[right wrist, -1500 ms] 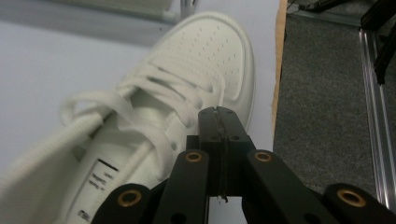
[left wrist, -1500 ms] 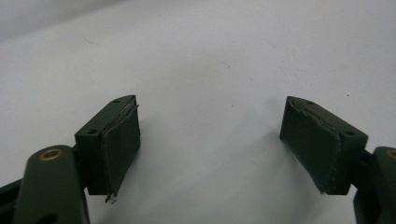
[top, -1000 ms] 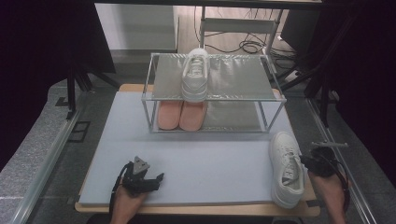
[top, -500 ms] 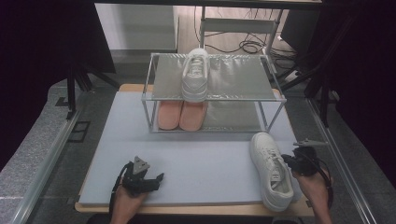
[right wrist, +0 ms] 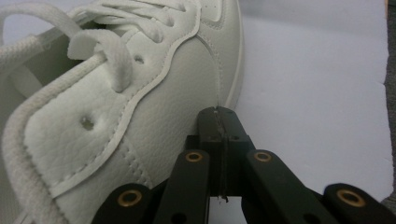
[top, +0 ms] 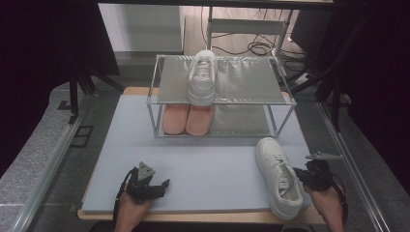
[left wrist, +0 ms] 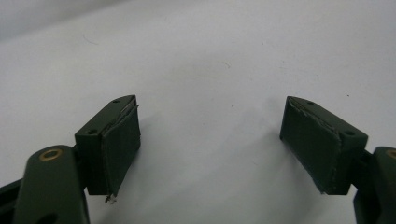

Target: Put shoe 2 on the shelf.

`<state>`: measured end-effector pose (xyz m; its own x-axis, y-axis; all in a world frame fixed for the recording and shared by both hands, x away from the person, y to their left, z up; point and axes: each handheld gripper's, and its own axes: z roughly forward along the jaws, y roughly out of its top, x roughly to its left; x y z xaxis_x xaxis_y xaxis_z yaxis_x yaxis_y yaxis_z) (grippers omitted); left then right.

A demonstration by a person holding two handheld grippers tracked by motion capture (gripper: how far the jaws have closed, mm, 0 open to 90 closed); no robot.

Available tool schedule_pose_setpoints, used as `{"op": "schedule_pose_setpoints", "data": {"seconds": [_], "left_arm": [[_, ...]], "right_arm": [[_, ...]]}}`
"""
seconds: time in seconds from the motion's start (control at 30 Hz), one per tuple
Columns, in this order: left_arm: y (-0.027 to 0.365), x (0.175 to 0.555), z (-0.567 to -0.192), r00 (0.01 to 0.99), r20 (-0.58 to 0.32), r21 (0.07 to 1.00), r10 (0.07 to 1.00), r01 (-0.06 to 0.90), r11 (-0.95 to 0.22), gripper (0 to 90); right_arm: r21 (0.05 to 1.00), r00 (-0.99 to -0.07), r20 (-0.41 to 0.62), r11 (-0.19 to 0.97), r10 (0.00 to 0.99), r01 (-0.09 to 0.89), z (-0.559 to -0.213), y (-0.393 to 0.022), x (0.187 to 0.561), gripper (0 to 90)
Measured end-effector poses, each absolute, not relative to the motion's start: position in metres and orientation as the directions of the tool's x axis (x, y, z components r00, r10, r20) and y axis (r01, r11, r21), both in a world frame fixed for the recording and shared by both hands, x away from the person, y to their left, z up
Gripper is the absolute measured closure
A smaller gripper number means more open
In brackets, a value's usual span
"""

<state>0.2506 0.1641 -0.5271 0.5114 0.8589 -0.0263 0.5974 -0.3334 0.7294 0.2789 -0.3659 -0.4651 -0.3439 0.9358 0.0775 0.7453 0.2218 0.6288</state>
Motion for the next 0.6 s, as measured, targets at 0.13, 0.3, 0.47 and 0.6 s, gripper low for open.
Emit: {"op": "schedule_pose_setpoints", "data": {"seconds": [0.13,0.3,0.47,0.6], "left_arm": [[0.164,0.251,-0.527,0.511,-0.026,0.729,0.859,0.597,-0.334,20.1],[0.164,0.251,-0.527,0.512,-0.026,0.729,0.859,0.597,-0.334,20.1],[0.164,0.251,-0.527,0.511,-0.029,0.729,0.859,0.598,-0.331,20.1],[0.164,0.251,-0.527,0.511,-0.028,0.729,0.859,0.599,-0.332,20.0]], "right_arm": [[0.625,-0.374,0.083,0.244,0.924,0.741,-0.465,-0.354,0.281,89.9],[0.627,-0.417,0.082,0.278,0.905,0.728,-0.466,-0.333,0.286,90.0],[0.627,-0.452,0.086,0.304,0.888,0.717,-0.466,-0.314,0.292,89.9],[0.626,-0.478,0.09,0.324,0.874,0.709,-0.466,-0.3,0.296,89.9]]}}
